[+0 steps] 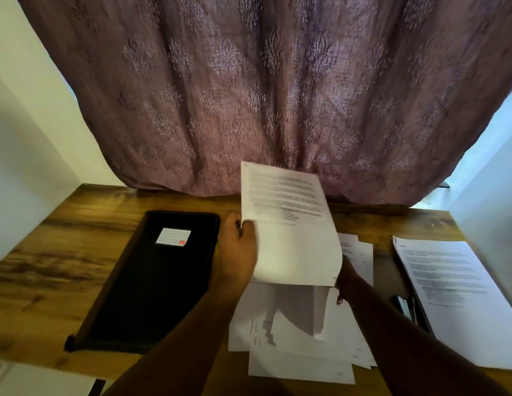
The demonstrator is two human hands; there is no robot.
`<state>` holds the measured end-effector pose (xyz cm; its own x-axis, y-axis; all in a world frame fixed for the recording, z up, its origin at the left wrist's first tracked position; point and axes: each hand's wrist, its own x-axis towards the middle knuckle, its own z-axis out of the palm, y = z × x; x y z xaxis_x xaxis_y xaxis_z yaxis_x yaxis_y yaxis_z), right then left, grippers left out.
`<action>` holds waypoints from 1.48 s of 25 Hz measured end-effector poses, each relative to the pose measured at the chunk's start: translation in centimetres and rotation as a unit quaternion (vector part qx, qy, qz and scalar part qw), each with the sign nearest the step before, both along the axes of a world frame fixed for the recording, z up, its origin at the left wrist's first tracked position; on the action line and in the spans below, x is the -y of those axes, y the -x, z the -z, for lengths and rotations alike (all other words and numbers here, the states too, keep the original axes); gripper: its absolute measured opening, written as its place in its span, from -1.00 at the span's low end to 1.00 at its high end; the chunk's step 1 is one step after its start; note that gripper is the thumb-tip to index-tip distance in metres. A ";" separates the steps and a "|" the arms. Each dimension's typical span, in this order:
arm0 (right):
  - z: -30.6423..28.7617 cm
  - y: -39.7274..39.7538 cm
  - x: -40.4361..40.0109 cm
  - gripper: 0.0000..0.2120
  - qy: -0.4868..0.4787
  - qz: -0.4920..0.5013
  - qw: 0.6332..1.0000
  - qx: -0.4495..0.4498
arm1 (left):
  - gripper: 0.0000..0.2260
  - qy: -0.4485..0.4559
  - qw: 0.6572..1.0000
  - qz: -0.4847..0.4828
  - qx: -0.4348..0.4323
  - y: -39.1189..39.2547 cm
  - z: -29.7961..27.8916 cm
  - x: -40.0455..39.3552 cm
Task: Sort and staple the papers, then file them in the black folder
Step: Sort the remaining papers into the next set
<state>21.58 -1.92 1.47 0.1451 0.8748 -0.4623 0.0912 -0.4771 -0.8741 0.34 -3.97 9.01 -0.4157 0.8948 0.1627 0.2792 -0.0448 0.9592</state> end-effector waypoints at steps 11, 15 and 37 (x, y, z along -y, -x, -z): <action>-2.7 -2.1 -0.4 -0.63 -0.043 -0.040 0.962 0.265 | -0.77 0.248 0.949 0.123 -0.149 3.0 10.3 0.8; -2.1 1.6 -0.7 -0.66 -0.067 -0.167 0.928 0.326 | -0.71 0.242 0.940 0.172 -0.170 1.6 10.4 0.5; 0.5 6.7 -0.8 -0.72 -0.023 -0.167 0.927 0.334 | -0.71 0.242 0.934 0.094 -0.245 2.2 11.1 -0.2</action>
<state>14.90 -1.15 0.93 0.1031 0.9391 -0.3279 0.7560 -0.2882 -0.5877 -1.87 -3.81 -2.05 -0.2260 0.9624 -0.1509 0.7212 0.2695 0.6382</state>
